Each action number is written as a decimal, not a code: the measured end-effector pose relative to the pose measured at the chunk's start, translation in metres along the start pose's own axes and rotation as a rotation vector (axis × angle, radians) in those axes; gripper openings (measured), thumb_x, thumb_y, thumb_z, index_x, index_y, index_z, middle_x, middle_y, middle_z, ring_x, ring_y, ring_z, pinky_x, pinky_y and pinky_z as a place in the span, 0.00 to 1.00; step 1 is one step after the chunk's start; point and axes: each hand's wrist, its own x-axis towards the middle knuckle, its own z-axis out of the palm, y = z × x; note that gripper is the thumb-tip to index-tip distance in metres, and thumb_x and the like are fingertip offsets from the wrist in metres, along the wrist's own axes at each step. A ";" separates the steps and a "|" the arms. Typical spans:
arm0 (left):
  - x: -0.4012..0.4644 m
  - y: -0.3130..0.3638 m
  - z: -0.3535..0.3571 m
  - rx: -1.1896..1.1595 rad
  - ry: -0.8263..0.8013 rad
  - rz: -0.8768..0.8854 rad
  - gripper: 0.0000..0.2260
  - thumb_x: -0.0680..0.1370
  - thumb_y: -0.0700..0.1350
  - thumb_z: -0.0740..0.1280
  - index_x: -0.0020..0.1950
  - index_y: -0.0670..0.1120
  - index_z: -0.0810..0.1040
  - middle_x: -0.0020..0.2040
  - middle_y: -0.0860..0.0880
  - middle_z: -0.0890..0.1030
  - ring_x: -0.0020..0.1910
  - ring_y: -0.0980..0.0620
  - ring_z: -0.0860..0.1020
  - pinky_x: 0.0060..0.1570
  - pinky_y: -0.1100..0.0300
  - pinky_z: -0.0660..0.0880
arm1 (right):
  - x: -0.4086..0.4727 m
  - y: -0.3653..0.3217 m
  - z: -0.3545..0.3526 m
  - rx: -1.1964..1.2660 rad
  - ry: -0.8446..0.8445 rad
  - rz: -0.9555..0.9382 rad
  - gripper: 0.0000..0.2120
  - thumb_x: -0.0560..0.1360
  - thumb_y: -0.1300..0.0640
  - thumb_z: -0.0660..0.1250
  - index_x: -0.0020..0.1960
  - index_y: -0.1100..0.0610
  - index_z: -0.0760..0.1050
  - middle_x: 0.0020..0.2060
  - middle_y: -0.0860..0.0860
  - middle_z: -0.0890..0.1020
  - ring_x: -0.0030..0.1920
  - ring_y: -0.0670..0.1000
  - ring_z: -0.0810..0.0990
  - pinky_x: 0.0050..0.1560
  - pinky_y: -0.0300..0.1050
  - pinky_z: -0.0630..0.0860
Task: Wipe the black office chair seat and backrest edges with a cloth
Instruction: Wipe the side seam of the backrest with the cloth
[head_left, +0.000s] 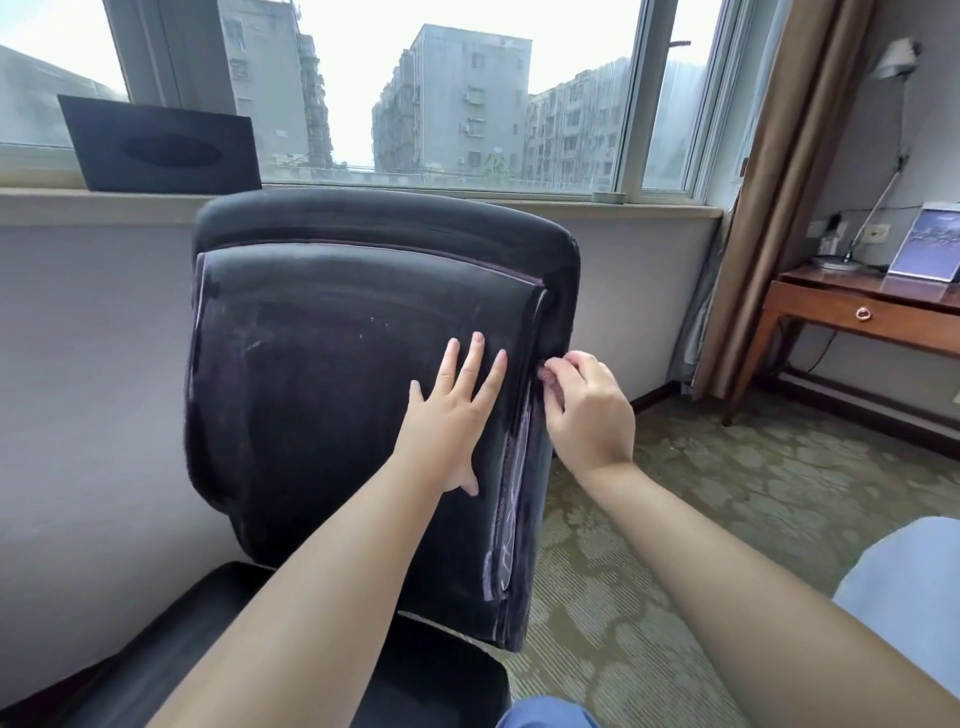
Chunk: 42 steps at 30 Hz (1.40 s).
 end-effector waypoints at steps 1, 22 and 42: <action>0.000 0.001 0.000 0.002 0.002 -0.003 0.66 0.60 0.55 0.81 0.75 0.49 0.29 0.75 0.46 0.28 0.75 0.43 0.32 0.70 0.35 0.58 | -0.007 -0.001 0.004 -0.016 -0.028 -0.010 0.05 0.70 0.64 0.73 0.45 0.62 0.81 0.42 0.55 0.80 0.39 0.56 0.80 0.32 0.44 0.77; -0.007 0.006 0.006 -0.017 0.000 -0.023 0.63 0.63 0.53 0.80 0.75 0.49 0.30 0.75 0.47 0.29 0.75 0.43 0.32 0.70 0.37 0.58 | -0.021 -0.010 0.007 0.104 -0.168 0.143 0.06 0.71 0.66 0.69 0.48 0.64 0.81 0.44 0.58 0.77 0.40 0.59 0.78 0.38 0.45 0.76; -0.013 0.002 0.002 -0.124 -0.080 -0.014 0.64 0.62 0.54 0.80 0.75 0.51 0.30 0.75 0.50 0.28 0.74 0.46 0.30 0.67 0.31 0.59 | -0.026 -0.011 -0.002 0.141 -0.197 0.202 0.05 0.73 0.61 0.68 0.47 0.59 0.82 0.45 0.53 0.81 0.45 0.55 0.80 0.39 0.44 0.76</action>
